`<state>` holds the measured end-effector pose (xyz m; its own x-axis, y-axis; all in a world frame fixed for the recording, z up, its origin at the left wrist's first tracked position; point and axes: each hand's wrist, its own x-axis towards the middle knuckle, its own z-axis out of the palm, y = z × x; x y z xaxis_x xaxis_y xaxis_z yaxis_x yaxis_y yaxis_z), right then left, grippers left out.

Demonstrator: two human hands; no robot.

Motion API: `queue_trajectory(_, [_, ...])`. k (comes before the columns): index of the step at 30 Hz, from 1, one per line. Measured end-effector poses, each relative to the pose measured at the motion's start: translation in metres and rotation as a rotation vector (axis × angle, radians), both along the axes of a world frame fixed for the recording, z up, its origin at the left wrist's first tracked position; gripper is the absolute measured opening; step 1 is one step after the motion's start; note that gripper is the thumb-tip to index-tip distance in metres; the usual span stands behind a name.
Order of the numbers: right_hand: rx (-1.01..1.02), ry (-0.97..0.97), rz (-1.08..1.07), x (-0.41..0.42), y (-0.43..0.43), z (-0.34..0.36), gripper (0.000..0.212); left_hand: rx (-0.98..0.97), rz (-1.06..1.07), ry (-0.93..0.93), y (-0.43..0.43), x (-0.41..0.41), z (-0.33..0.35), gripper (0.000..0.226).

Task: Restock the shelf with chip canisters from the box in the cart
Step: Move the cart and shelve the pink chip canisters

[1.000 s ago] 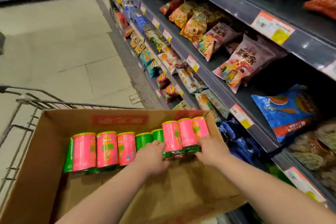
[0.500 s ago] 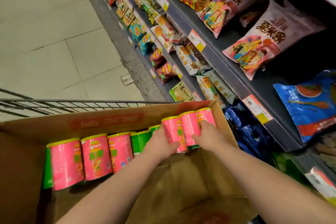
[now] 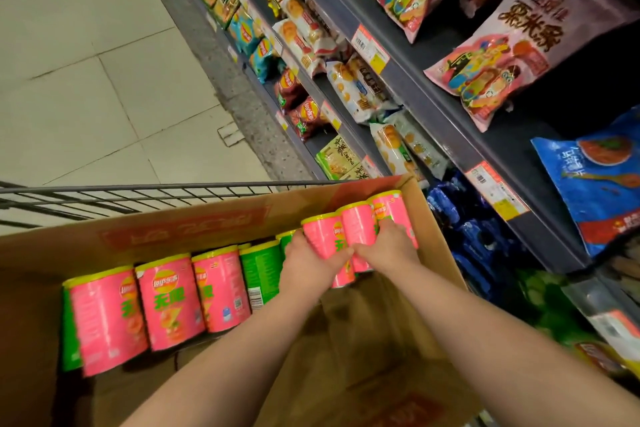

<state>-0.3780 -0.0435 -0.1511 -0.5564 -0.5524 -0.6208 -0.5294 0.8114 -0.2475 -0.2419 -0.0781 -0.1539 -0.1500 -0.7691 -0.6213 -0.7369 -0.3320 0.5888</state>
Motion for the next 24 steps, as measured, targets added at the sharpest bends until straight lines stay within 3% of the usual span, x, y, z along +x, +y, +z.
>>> queue_trajectory(5, [-0.005, 0.065, -0.03, 0.007, -0.001, 0.003, 0.065, -0.026, -0.008, -0.056, 0.002, -0.004, -0.002, 0.084])
queue_trajectory(15, [-0.019, 0.1, 0.013, 0.02, -0.002, 0.009, 0.075, 0.01, 0.116, 0.057, 0.006, 0.016, -0.002, 0.06])
queue_trajectory(20, [-0.06, 0.013, -0.038, 0.023, -0.001, 0.008, 0.074, -0.036, 0.12, 0.078, 0.007, 0.025, -0.002, 0.057])
queue_trajectory(24, [-0.146, -0.055, -0.09, 0.026, 0.009, 0.015, 0.086, -0.019, 0.122, 0.113, 0.012, 0.027, 0.006, 0.056])
